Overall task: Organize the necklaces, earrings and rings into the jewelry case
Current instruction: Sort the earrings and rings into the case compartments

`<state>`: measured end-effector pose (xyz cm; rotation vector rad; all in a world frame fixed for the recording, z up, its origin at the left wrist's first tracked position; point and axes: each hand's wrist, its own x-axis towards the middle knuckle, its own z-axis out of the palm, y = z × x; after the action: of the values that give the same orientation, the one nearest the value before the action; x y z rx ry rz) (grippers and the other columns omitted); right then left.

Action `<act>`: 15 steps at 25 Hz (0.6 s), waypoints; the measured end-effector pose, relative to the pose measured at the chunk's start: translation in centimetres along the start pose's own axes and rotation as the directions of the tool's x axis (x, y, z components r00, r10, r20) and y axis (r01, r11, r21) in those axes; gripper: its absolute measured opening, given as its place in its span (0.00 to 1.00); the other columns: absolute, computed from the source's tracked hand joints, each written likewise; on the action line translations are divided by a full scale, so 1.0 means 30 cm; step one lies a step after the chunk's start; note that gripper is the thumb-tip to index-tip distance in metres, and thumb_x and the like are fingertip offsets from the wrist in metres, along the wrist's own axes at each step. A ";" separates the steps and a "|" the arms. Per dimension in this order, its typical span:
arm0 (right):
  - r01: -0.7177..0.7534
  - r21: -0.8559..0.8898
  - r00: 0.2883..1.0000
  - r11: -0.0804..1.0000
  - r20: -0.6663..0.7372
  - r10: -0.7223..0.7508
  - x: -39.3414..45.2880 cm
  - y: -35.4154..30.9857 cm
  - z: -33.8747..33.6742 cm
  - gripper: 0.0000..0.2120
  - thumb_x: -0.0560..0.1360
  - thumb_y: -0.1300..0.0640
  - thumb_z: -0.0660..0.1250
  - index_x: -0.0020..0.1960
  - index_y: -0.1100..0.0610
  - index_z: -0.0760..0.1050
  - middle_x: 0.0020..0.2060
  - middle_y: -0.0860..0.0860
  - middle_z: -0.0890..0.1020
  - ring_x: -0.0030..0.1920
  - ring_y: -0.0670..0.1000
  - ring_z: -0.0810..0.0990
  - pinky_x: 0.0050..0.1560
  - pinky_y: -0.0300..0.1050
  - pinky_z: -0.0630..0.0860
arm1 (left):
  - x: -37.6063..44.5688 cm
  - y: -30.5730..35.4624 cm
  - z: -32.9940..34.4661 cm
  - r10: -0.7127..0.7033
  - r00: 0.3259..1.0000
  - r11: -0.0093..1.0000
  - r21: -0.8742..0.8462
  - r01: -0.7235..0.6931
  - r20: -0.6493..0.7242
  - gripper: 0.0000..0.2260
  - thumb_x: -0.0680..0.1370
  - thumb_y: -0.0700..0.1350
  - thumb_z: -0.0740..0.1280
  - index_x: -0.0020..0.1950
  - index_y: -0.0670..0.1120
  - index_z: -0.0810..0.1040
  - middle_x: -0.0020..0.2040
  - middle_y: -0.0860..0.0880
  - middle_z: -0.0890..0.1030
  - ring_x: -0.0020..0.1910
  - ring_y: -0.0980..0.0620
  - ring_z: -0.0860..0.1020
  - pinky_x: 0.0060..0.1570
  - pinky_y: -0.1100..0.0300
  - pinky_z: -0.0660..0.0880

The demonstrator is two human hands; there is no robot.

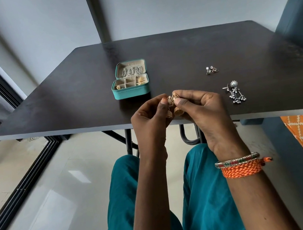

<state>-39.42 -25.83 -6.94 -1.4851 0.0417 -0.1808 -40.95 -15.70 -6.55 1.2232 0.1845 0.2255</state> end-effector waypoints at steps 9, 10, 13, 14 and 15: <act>0.088 0.079 0.994 0.993 0.051 -0.092 0.260 -0.046 0.167 0.10 0.73 0.67 0.69 0.54 0.65 0.80 0.44 0.56 0.84 0.40 0.47 0.83 0.43 0.39 0.80 | 0.248 0.149 -0.120 0.202 0.976 0.979 0.056 -0.198 -0.077 0.05 0.75 0.34 0.67 0.46 0.43 0.80 0.34 0.51 0.83 0.32 0.57 0.80 0.34 0.66 0.78; 0.119 0.036 0.991 0.992 0.049 -0.121 0.298 -0.045 0.194 0.10 0.73 0.67 0.70 0.54 0.64 0.80 0.44 0.56 0.84 0.42 0.49 0.83 0.45 0.43 0.81 | 0.279 0.169 -0.134 0.219 0.973 0.973 0.086 -0.212 -0.076 0.06 0.75 0.33 0.67 0.46 0.43 0.79 0.34 0.51 0.83 0.32 0.58 0.81 0.34 0.67 0.77; 0.225 -0.099 0.973 0.969 0.074 -0.218 0.389 -0.049 0.280 0.08 0.71 0.65 0.72 0.51 0.62 0.82 0.41 0.55 0.85 0.41 0.49 0.83 0.47 0.47 0.82 | 0.369 0.207 -0.155 0.267 0.963 0.934 0.259 -0.247 -0.046 0.07 0.74 0.31 0.67 0.48 0.41 0.79 0.38 0.49 0.82 0.29 0.63 0.79 0.31 0.71 0.73; 0.251 -0.137 0.966 0.958 0.097 -0.239 0.412 -0.046 0.306 0.08 0.71 0.64 0.72 0.50 0.62 0.82 0.40 0.54 0.85 0.40 0.49 0.83 0.45 0.45 0.82 | 0.401 0.210 -0.161 0.269 0.963 0.916 0.318 -0.246 -0.028 0.08 0.74 0.31 0.67 0.50 0.40 0.79 0.38 0.49 0.81 0.28 0.64 0.78 0.30 0.73 0.71; 0.268 -0.175 0.961 0.947 0.116 -0.250 0.429 -0.037 0.325 0.07 0.71 0.64 0.72 0.49 0.61 0.83 0.40 0.54 0.85 0.39 0.48 0.83 0.44 0.44 0.82 | 0.433 0.208 -0.169 0.265 0.964 0.896 0.374 -0.240 -0.017 0.08 0.74 0.31 0.67 0.51 0.40 0.79 0.38 0.49 0.80 0.28 0.64 0.78 0.30 0.73 0.71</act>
<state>-25.48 -18.17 -3.91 -1.6855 -0.2183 -0.3279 -30.21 -5.57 -2.59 1.6184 0.1280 0.4763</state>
